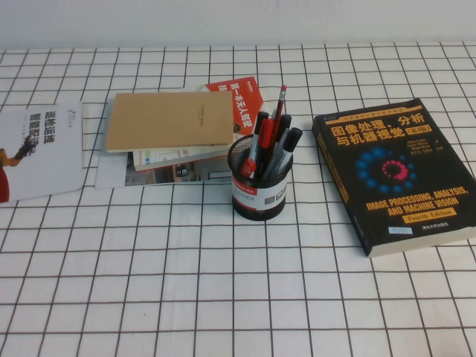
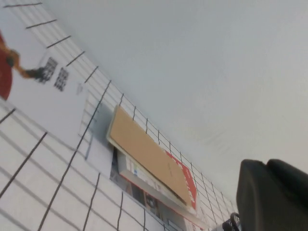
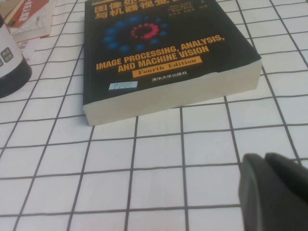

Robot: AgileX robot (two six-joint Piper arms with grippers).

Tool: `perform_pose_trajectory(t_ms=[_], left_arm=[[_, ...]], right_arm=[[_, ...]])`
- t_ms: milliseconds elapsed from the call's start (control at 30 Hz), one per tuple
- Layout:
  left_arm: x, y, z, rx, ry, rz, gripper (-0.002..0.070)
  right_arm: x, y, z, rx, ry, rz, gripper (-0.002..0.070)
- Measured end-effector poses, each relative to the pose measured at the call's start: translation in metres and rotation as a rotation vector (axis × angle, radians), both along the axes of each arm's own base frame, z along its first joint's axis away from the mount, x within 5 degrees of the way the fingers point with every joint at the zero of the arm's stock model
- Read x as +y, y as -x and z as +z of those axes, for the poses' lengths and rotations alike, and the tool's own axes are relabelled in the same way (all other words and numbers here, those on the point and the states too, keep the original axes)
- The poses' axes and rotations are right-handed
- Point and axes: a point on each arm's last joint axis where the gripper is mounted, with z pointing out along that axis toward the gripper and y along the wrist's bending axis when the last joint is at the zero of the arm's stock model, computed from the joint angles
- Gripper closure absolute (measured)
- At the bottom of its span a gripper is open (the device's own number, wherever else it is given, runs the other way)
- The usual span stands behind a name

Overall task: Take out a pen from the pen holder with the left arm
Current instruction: 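Take a marker out of the pen holder and lay it on the table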

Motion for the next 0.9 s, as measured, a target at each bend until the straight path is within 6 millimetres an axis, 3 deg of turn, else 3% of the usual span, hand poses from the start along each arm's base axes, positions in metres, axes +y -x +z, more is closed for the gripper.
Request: perform_pose_trajectory(t_ms=[200, 300, 433, 700, 900], left_arm=[[-0.009, 0.002, 0.064, -0.038, -0.39, -0.088, 0.068], [-0.014, -0.012, 0.094, 0.012, -0.562, -0.164, 0.068], [-0.02, -0.046, 0.117, 0.094, -0.742, -0.278, 0.068], [-0.036, -0.111, 0.127, 0.053, -0.881, -0.442, 0.068], [-0.07, -0.146, 0.115, -0.022, -0.974, -0.577, 0.068]], right_arm=[[0.0, 0.0, 0.0, 0.0, 0.0, 0.0, 0.0696], [0.0, 0.0, 0.0, 0.0, 0.0, 0.0, 0.0696], [0.0, 0.0, 0.0, 0.0, 0.0, 0.0, 0.0696], [0.0, 0.0, 0.0, 0.0, 0.0, 0.0, 0.0696], [0.0, 0.0, 0.0, 0.0, 0.0, 0.0, 0.0696]])
